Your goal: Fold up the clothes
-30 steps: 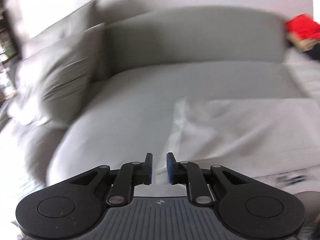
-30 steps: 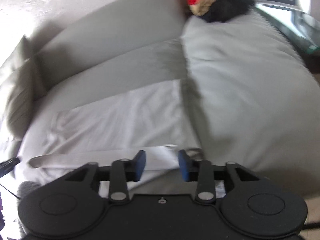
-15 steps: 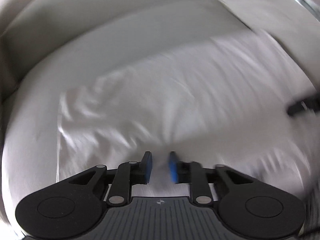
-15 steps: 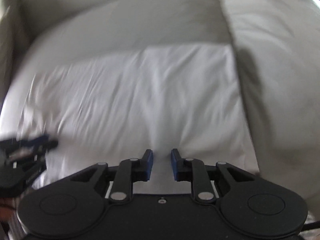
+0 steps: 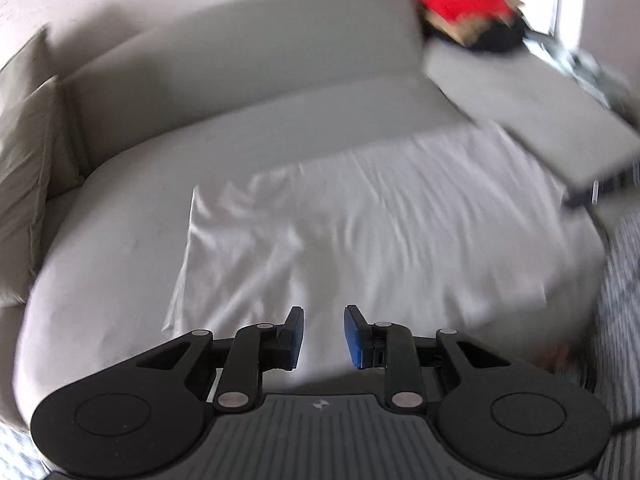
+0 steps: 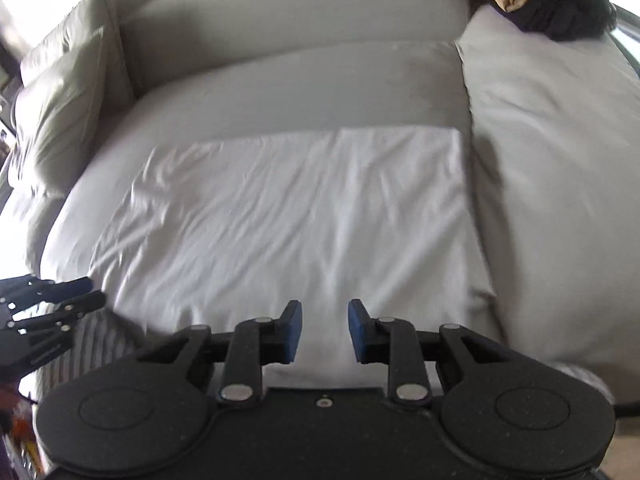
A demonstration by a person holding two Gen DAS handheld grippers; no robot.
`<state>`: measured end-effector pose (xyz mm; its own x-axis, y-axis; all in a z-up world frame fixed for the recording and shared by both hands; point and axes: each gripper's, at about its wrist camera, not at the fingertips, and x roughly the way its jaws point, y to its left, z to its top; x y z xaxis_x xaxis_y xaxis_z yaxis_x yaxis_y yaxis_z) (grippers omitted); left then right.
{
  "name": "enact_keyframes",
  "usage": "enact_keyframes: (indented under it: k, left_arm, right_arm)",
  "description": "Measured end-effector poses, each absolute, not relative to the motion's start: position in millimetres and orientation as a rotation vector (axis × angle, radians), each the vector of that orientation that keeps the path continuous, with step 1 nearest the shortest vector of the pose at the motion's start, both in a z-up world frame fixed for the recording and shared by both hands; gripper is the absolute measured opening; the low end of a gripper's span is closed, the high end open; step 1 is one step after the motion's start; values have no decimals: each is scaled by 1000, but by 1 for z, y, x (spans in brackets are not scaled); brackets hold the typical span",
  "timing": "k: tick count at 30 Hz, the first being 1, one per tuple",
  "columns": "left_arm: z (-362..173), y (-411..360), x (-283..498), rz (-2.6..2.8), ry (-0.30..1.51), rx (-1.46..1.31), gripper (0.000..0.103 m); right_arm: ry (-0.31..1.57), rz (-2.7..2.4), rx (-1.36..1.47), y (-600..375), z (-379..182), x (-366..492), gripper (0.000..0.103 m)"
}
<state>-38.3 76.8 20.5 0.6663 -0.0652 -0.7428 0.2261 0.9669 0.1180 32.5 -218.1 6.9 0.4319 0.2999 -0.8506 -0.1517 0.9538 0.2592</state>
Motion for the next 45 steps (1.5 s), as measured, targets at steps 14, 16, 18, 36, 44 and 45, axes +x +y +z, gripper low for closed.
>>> enact_keyframes:
  k: [14,16,18,36,44,45]
  left_arm:
    - [17,136,-58,-61,888,116,23]
    - [26,138,-49,-67,802,55,22]
    - [29,131,-32,-73,749,20,22]
    - [-15,240,54,-9,1078,-297,12]
    - [15,225,30,139,952,-43,10]
    - [20,222,25,86,908,-86,10]
  right_arm:
    - [1063,251,167,-235,-11,-2,27]
    - [955,253,256,-241,-2,4,27]
    - [847,238,315,-243,6,13,23]
    - [1000,-69,754,-358,-77,66,5]
    - [898,-58,608,-337,-32,48,16]
    - [898,-17,619,-329,-30,47,17]
